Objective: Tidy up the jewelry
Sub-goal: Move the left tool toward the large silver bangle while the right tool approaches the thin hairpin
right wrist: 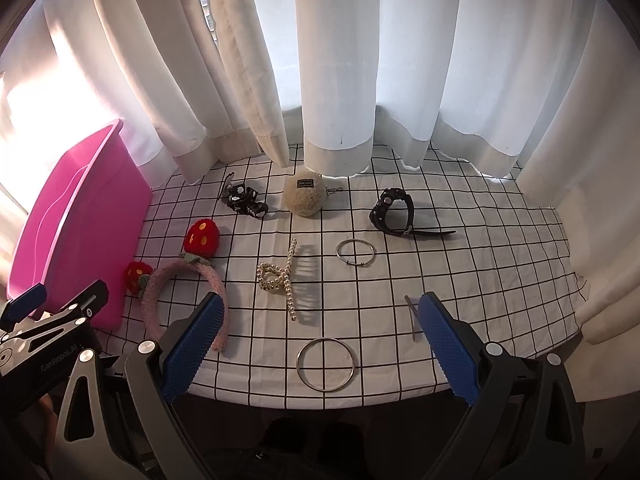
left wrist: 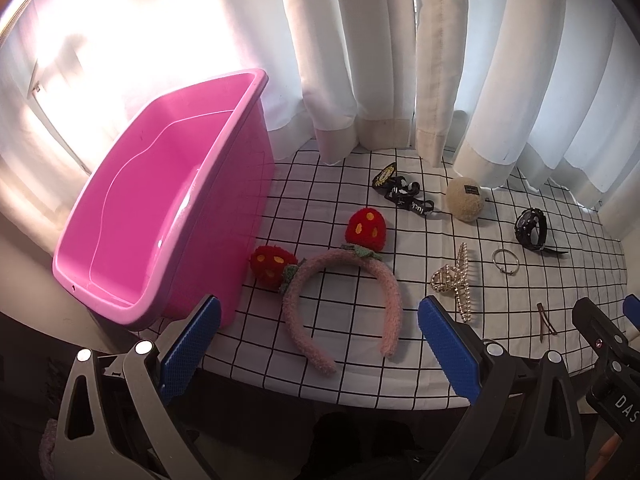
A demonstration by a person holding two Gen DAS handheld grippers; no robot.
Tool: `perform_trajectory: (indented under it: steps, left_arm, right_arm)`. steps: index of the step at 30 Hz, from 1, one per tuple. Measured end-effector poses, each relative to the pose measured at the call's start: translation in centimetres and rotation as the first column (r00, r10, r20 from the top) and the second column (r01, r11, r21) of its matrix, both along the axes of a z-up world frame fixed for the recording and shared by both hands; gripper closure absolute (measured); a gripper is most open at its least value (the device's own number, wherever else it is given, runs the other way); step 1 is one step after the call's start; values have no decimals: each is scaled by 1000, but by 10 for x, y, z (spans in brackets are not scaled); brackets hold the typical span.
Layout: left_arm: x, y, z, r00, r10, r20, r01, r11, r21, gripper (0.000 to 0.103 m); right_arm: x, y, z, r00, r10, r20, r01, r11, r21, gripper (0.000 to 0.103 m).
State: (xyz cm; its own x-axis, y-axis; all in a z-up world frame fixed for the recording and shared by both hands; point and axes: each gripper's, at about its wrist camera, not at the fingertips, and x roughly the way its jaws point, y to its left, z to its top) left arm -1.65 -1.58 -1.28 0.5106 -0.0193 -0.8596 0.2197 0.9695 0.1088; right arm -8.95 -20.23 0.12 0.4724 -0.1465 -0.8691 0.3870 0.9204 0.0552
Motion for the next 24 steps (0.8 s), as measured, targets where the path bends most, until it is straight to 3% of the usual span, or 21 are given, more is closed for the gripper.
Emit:
perform_trajectory:
  steps: [24]
  left_arm:
    - [-18, -90, -76, 992, -55, -114, 60, 998, 35, 6]
  right_arm:
    - [-52, -99, -84, 998, -1, -57, 0, 1000, -2, 10]
